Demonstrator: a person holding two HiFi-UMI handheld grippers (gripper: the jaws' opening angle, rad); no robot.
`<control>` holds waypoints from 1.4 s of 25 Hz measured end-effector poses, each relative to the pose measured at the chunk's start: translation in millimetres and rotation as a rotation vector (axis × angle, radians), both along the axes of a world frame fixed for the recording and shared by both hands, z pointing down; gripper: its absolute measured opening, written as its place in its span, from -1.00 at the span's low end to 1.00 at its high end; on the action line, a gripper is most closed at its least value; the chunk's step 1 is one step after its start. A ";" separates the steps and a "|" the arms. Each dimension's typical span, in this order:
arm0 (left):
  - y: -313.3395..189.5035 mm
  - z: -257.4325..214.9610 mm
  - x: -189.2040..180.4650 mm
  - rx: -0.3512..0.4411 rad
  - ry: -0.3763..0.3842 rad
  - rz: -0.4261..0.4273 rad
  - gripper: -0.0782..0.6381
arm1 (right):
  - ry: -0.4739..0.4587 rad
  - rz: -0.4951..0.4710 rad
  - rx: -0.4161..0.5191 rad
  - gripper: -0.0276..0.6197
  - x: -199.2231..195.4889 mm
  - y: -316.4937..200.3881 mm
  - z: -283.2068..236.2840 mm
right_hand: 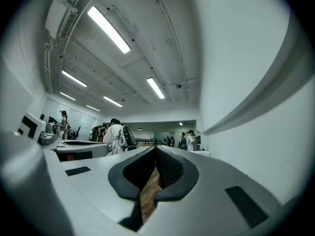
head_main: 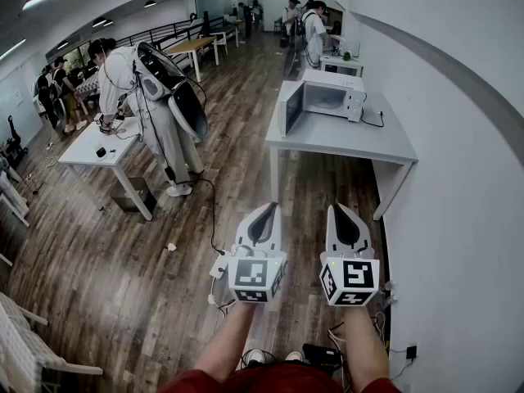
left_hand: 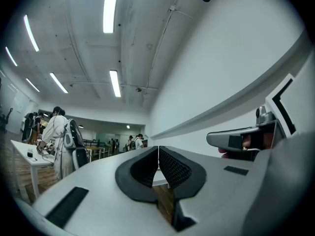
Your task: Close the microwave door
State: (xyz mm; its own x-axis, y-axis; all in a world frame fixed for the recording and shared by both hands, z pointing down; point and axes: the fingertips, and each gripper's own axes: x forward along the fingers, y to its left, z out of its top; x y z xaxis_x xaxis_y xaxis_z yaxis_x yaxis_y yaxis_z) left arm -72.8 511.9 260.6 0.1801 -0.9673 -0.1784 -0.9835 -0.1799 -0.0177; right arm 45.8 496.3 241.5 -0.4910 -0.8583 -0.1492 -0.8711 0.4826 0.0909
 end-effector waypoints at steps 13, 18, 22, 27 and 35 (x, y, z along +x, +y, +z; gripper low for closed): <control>-1.9 1.2 25.7 0.000 -0.021 -0.003 -0.70 | -0.021 0.004 -0.002 -0.84 24.4 -1.9 1.6; -8.8 3.5 40.9 0.002 -0.024 -0.008 -0.70 | -0.035 0.011 0.006 -0.83 41.8 -7.4 3.1; -12.2 7.0 57.4 -0.002 -0.029 -0.014 -0.70 | -0.031 0.013 0.003 -0.83 58.5 -11.4 7.5; -15.5 11.2 70.6 -0.009 -0.028 -0.029 -0.70 | -0.028 0.008 -0.001 -0.83 73.2 -15.8 10.5; -36.4 15.8 62.9 -0.007 -0.028 -0.031 -0.70 | -0.032 0.008 -0.010 -0.83 66.3 -38.6 17.4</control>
State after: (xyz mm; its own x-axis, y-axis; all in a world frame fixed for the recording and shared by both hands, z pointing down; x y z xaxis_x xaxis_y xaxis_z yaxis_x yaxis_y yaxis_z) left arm -9.9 475.5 276.4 0.1552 -0.9738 -0.1664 -0.9877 -0.1499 -0.0443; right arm 112.1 457.7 258.9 -0.4796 -0.8634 -0.1565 -0.8772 0.4767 0.0581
